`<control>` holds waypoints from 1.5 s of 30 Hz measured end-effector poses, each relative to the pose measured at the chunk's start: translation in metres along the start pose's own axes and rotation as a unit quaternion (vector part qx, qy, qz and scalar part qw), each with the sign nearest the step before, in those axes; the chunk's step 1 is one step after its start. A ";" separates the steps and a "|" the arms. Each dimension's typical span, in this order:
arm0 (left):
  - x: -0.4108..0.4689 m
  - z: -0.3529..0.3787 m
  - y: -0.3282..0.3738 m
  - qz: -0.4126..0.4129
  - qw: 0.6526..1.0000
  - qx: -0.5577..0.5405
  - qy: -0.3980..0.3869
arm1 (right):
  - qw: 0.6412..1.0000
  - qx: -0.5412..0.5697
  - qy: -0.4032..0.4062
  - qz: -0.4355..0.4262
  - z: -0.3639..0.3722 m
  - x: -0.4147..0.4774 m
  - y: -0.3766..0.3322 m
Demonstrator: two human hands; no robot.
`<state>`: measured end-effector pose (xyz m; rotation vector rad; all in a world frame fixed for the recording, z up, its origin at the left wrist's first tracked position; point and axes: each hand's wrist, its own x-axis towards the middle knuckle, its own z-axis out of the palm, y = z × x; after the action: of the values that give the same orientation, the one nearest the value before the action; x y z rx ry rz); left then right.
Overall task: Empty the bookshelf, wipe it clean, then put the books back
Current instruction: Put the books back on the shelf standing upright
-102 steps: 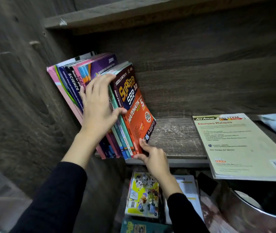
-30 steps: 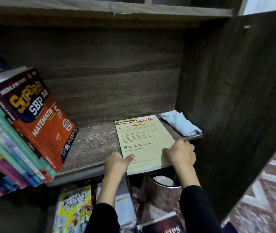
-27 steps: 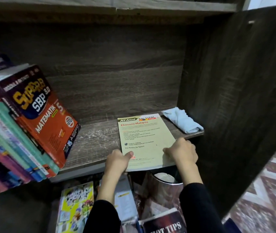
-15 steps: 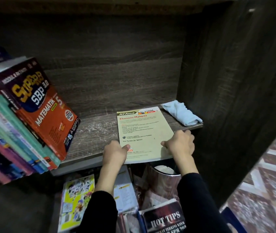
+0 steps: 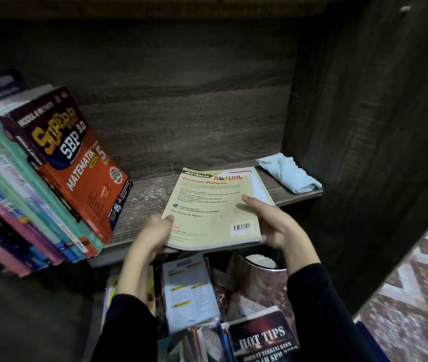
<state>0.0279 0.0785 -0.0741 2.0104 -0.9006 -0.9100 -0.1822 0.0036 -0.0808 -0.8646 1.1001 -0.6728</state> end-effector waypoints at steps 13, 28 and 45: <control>-0.007 -0.041 -0.015 0.124 0.983 -0.023 0.131 | 0.961 0.061 -0.119 -0.242 0.054 -0.022 -0.012; -0.084 -0.135 0.080 0.468 0.840 -0.006 0.274 | 0.724 -0.295 0.057 -0.621 0.222 -0.033 0.049; -0.073 -0.202 0.043 0.298 0.756 0.470 0.343 | 0.844 -0.327 -0.220 -0.364 0.234 -0.003 0.052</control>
<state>0.1437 0.1836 0.0791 2.2668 -1.5596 0.7988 0.0403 0.0921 -0.0768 -1.9828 0.5359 -0.6554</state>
